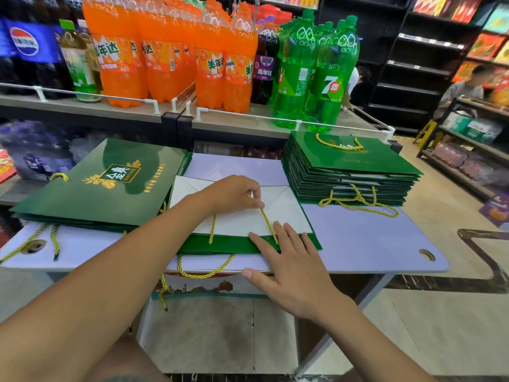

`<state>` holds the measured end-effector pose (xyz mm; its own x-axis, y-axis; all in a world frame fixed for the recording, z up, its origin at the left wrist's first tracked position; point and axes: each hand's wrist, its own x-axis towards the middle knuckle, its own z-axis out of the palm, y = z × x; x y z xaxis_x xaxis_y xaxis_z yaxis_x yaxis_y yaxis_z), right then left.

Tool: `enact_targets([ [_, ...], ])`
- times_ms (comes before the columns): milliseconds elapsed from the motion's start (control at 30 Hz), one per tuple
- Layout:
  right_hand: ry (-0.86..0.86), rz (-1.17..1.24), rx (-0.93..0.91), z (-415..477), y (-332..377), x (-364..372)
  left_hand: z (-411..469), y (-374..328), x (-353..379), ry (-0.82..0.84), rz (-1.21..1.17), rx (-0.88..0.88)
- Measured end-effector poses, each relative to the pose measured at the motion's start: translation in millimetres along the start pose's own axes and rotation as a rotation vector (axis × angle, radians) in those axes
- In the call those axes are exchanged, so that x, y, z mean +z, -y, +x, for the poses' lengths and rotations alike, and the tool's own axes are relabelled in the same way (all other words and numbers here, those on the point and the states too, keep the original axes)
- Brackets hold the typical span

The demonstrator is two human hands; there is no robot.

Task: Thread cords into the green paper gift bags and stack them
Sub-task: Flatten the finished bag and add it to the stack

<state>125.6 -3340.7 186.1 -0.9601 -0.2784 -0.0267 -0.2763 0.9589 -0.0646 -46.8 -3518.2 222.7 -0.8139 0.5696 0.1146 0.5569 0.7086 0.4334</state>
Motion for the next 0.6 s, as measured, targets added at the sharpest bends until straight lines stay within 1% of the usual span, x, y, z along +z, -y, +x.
enact_targets([
  [233,0.005,0.018,0.0,0.1,-0.5,-0.6,-2.6,7.8,9.1,-0.031,-0.05,-0.007],
  [500,0.025,0.008,-0.016,1.5,-1.8,-6.1,-15.1,0.0,-9.6,-0.007,0.03,0.016],
  [600,0.019,-0.01,-0.026,0.1,-3.3,-8.3,-41.3,-2.0,-24.1,-0.065,0.083,0.031],
])
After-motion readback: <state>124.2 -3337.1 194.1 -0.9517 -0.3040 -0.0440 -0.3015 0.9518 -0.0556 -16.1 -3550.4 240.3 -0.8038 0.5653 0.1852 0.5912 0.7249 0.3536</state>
